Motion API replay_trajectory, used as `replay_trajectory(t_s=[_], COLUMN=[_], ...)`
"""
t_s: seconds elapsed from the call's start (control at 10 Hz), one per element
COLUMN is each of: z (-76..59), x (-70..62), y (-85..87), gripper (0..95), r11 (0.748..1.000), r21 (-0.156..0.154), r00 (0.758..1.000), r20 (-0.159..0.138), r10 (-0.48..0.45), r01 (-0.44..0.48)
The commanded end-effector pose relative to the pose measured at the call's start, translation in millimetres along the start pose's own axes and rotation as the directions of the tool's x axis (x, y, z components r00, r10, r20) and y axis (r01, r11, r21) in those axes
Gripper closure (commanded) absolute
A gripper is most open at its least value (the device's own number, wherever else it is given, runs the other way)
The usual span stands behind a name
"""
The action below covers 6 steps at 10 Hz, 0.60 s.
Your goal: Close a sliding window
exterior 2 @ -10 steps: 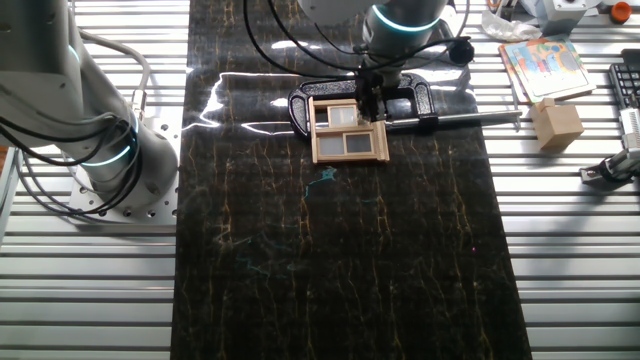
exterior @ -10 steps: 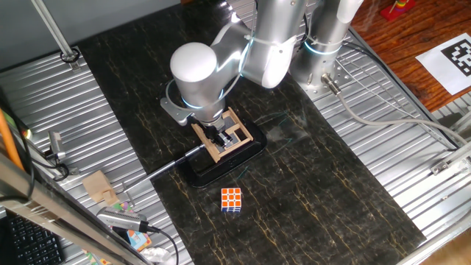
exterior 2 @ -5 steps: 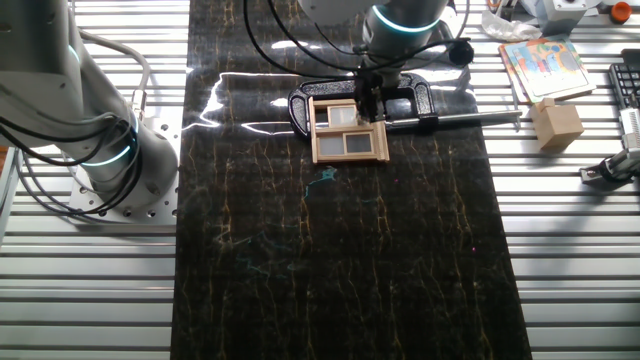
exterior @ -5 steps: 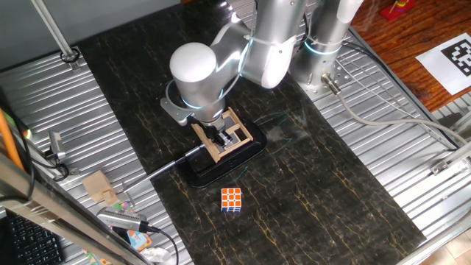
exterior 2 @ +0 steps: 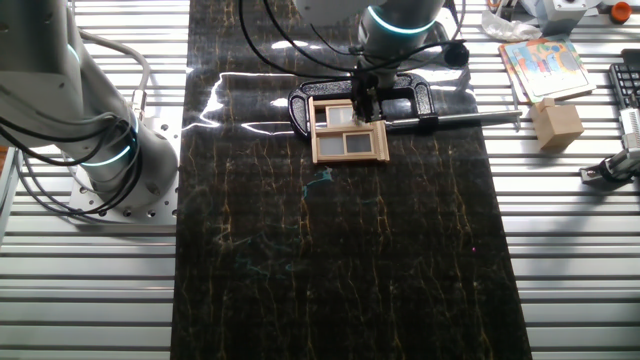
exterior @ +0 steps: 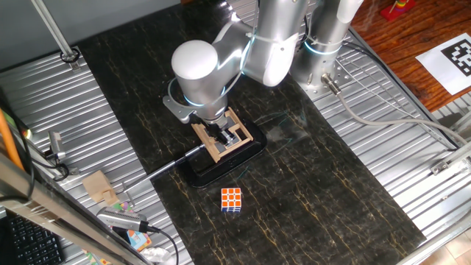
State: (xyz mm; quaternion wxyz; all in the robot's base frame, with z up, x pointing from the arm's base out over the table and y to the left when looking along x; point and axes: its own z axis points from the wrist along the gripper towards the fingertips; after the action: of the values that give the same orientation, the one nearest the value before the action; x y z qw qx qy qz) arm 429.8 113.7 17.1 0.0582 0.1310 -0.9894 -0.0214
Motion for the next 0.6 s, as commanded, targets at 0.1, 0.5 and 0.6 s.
replay_trajectory(t_s=[0.1,0.5,0.6], z=[0.0,-5.0,-4.7], x=[0.8,-9.8,-11.4], y=[-0.3,-2.8,-3.3], gripper=[95.0,95.0,95.0], r11=[1.0,1.0,1.0], r21=[0.006,0.013,0.013], r00=[1.0,1.0,1.0], r20=[0.005,0.015,0.015], r10=[-0.004,-0.009,-0.006], r01=[0.004,0.008,0.006])
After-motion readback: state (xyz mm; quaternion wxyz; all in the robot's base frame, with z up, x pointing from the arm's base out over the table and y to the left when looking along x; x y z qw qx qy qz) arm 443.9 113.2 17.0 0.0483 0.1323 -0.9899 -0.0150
